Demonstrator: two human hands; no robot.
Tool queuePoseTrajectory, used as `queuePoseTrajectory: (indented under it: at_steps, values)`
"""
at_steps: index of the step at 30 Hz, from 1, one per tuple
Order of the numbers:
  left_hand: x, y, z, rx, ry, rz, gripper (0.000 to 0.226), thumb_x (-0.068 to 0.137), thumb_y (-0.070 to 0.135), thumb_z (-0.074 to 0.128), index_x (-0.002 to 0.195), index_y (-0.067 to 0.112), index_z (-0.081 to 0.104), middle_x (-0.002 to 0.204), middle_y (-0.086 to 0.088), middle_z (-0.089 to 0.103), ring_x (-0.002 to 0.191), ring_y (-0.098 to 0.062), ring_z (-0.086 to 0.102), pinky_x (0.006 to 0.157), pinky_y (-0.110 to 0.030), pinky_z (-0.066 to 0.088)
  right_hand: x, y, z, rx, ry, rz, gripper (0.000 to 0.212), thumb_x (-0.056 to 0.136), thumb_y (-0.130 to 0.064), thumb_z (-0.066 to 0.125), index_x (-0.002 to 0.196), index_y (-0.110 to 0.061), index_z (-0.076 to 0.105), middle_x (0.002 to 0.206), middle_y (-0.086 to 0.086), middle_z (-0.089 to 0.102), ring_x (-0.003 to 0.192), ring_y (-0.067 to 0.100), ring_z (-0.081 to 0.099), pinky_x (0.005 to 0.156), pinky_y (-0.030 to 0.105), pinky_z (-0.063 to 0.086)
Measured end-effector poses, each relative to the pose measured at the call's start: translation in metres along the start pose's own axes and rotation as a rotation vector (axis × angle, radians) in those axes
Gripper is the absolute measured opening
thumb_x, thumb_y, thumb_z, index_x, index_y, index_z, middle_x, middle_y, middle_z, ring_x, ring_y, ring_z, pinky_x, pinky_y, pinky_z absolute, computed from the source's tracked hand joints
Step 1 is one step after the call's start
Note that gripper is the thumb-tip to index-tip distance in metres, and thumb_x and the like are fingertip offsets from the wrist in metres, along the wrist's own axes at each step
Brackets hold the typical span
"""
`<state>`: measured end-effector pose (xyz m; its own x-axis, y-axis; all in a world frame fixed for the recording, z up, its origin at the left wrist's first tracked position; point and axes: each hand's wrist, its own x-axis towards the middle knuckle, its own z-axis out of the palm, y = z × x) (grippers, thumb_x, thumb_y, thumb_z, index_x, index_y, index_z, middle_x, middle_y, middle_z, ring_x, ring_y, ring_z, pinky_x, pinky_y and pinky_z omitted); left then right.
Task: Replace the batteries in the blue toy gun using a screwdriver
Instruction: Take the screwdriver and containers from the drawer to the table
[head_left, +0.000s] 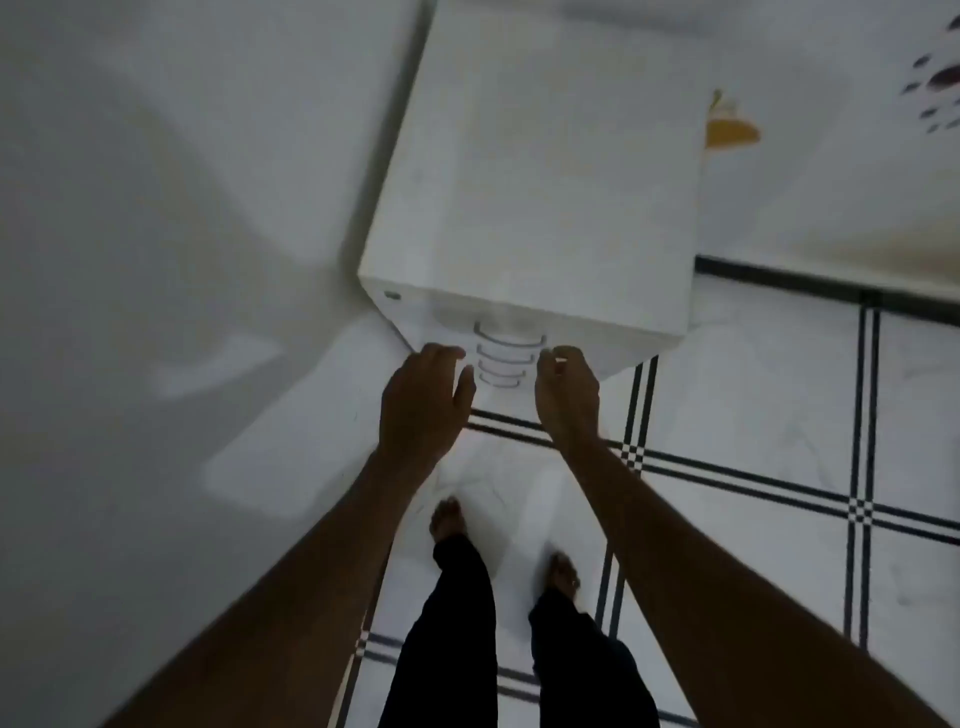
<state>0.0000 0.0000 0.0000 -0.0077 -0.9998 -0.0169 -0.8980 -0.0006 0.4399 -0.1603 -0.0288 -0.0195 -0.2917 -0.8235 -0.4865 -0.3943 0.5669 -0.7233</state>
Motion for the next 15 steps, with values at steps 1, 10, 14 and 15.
queuePoseTrajectory:
  at_steps: [1, 10, 14, 15]
  values:
    - [0.006, -0.006, 0.011, -0.036, -0.009, -0.008, 0.038, 0.097, 0.034, 0.04, 0.115, 0.01, 0.065, 0.108, -0.007, 0.067, 0.096, -0.024, 0.064, 0.079, -0.036, 0.052, 0.015, 0.005, 0.014, 0.088, 0.011, 0.114, 0.042, 0.101, -0.038, 0.045, 0.125, -0.006, 0.057, 0.114, 0.006, 0.063, 0.111, 0.025, 0.058, 0.091, 0.031, 0.042]
    - [0.006, -0.032, 0.063, -0.185, -0.019, -0.199, 0.026, 0.098, 0.03, 0.043, 0.103, 0.018, 0.066, 0.098, 0.001, 0.07, 0.084, -0.018, 0.067, 0.076, -0.035, 0.056, 0.071, 0.022, 0.049, 0.908, -0.077, 0.447, 0.027, 0.105, -0.017, 0.044, 0.085, -0.008, 0.06, 0.084, 0.011, 0.069, 0.069, 0.018, 0.066, 0.07, 0.025, 0.056]
    - [-0.023, -0.031, 0.048, -0.241, 0.046, -0.224, 0.027, 0.099, 0.027, 0.045, 0.109, 0.016, 0.067, 0.106, 0.003, 0.071, 0.09, -0.011, 0.067, 0.078, -0.02, 0.052, 0.049, 0.035, 0.05, 0.909, -0.093, 0.442, 0.029, 0.106, -0.017, 0.04, 0.085, -0.01, 0.059, 0.085, 0.009, 0.069, 0.072, 0.017, 0.067, 0.074, 0.026, 0.057]
    - [-0.03, -0.031, 0.044, -0.245, 0.058, -0.235, 0.027, 0.099, 0.027, 0.045, 0.109, 0.015, 0.067, 0.107, 0.003, 0.071, 0.091, -0.01, 0.066, 0.078, -0.02, 0.053, 0.04, 0.039, 0.049, 0.901, -0.101, 0.446, 0.029, 0.106, -0.017, 0.04, 0.086, -0.01, 0.059, 0.086, 0.009, 0.07, 0.073, 0.017, 0.068, 0.076, 0.026, 0.057]
